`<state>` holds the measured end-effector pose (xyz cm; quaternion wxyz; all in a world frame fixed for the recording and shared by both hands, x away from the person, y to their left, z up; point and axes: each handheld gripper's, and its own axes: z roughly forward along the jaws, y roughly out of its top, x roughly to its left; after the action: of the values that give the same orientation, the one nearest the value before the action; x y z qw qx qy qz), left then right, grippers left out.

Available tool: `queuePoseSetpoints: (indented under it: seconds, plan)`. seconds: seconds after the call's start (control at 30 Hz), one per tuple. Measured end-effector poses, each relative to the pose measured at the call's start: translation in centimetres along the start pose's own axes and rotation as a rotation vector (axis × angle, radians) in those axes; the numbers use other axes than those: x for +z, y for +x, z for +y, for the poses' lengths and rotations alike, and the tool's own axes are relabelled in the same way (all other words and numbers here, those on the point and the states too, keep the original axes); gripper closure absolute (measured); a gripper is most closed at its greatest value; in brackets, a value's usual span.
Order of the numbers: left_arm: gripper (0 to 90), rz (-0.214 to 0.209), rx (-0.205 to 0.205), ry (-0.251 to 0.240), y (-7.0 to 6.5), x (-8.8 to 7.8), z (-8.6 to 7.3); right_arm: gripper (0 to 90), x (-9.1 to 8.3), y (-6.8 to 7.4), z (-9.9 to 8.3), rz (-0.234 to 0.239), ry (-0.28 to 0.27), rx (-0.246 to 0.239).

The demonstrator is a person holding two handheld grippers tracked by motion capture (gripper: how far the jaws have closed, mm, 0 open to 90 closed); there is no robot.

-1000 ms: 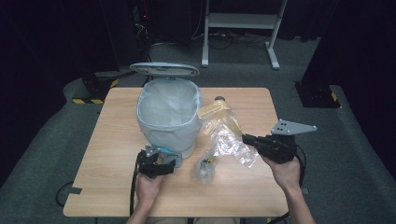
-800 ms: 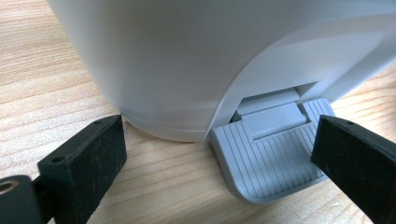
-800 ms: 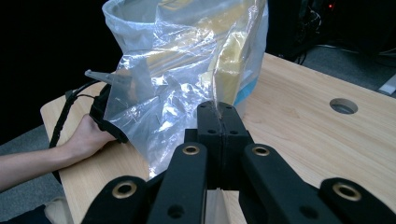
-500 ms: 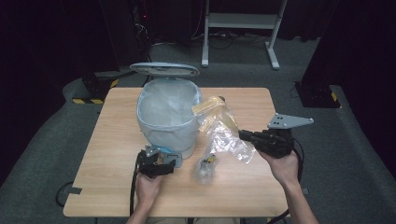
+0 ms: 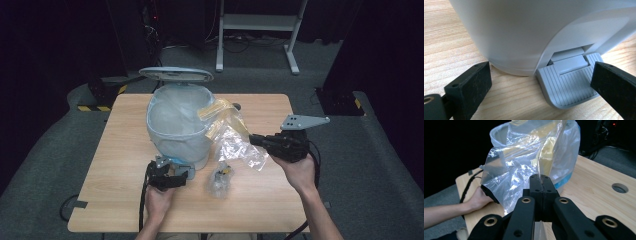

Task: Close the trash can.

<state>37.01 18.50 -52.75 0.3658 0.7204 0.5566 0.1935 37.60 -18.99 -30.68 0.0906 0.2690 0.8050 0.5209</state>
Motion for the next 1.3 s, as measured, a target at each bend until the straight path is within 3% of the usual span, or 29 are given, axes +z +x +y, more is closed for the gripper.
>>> queuePoseSetpoints:
  seconds: [0.57,0.93,1.3]
  plan:
    - [3.4,-0.001,0.009,0.005,0.1,0.0,0.0,89.7,1.1,0.1,2.1,0.028,0.010,-0.015]
    - [3.5,-0.012,-0.011,0.004,-0.1,0.0,0.0,89.7,1.6,0.0,3.2,0.034,0.018,-0.022]
    - [3.5,-0.003,-0.002,-0.002,0.0,0.0,0.0,89.7,2.5,-0.2,4.1,0.026,0.031,-0.028]
